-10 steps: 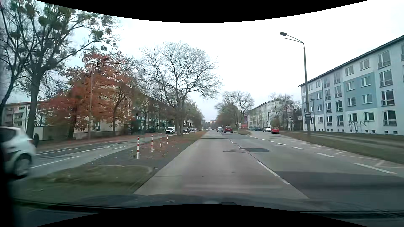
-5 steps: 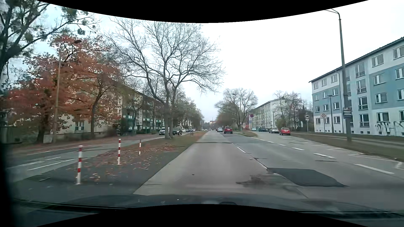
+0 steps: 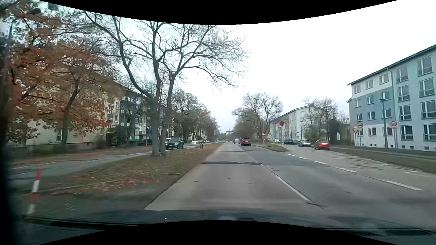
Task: Follow the waypoints while adhering to traffic rules and regulations
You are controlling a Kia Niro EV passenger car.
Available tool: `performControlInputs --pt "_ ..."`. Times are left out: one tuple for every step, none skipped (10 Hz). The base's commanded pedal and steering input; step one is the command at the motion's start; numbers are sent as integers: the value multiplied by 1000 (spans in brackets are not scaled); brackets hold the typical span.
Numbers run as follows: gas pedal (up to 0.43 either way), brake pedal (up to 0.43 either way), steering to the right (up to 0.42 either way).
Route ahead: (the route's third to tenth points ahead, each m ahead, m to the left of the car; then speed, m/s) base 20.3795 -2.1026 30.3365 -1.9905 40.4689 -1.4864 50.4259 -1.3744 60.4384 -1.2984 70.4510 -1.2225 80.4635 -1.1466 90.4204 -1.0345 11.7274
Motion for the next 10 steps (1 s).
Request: performControlInputs --pt "110 0 1" --pt "110 0 -1" --pt "110 0 -3" --pt "110 0 -6" --pt "110 0 -6" --pt "110 0 -6" --pt "110 0 -5" --pt "110 0 -4" --pt "130 0 -2" --pt "138 0 -1"
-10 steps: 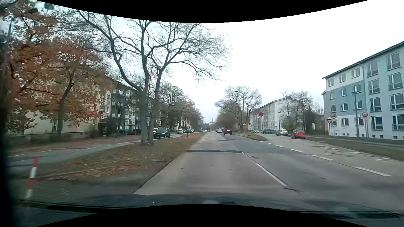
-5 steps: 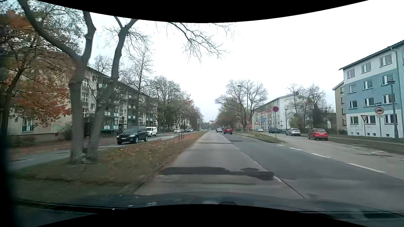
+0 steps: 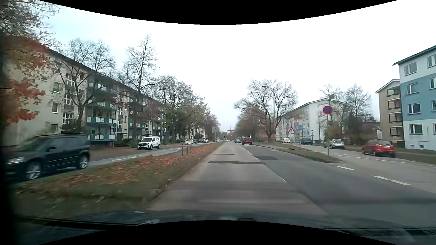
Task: Follow the waypoints while adhering to traffic rules and regulations
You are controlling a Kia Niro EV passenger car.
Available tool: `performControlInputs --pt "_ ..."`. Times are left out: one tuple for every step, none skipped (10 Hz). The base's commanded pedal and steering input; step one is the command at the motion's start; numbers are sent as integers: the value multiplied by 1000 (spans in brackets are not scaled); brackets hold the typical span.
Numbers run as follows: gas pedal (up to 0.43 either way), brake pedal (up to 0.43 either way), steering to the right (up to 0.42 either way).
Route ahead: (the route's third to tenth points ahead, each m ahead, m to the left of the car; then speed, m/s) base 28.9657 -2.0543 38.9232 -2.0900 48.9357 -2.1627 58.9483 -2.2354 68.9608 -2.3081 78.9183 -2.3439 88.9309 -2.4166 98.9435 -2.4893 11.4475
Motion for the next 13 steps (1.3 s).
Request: performControlInputs --pt "138 0 -1" --pt "138 0 0" --pt "138 0 1" --pt "138 0 2" --pt "138 0 2" --pt "138 0 2" --pt "138 0 3" --pt "138 0 3" --pt "138 0 3" --pt "130 0 1" --pt "130 0 0" --pt "130 0 0" --pt "130 0 0"
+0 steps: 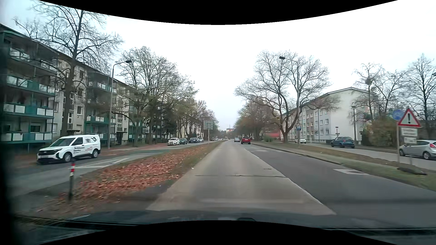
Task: Follow the waypoints while adhering to traffic rules and regulations
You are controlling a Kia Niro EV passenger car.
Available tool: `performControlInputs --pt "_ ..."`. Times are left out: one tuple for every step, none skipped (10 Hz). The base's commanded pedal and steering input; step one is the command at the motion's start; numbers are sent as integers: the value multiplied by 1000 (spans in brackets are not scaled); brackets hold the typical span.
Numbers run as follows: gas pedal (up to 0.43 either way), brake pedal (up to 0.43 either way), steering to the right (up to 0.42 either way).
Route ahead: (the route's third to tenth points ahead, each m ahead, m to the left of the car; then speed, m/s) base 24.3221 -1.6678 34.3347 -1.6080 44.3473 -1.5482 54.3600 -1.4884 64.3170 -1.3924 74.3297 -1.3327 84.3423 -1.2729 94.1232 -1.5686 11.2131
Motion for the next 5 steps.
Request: performControlInputs --pt "130 0 0" --pt "130 0 0" --pt "130 0 0" --pt "130 0 -1" --pt "130 0 -1"
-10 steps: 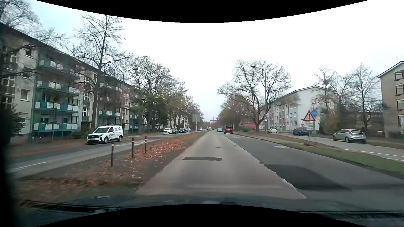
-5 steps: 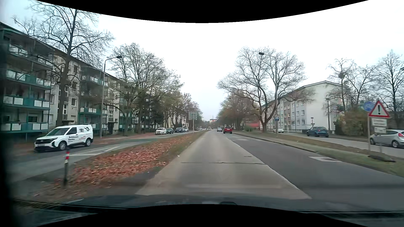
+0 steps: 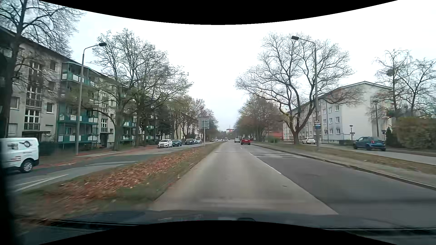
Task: Follow the waypoints while adhering to traffic rules and regulations
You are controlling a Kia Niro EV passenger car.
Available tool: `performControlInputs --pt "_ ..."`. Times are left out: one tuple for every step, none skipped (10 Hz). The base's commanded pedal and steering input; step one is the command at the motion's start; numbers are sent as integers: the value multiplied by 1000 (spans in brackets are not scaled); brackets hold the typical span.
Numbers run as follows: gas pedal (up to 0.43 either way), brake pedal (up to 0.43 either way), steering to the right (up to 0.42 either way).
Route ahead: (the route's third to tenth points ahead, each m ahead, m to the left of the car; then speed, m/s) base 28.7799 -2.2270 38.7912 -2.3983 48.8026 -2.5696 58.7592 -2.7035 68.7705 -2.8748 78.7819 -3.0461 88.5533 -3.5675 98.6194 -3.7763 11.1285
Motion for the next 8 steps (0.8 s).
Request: performControlInputs --pt "130 0 -1" --pt "130 0 -1" --pt "130 0 -1" --pt "130 0 -1" --pt "130 0 -1" --pt "130 0 -1" --pt "130 0 -1" --pt "130 0 -1"
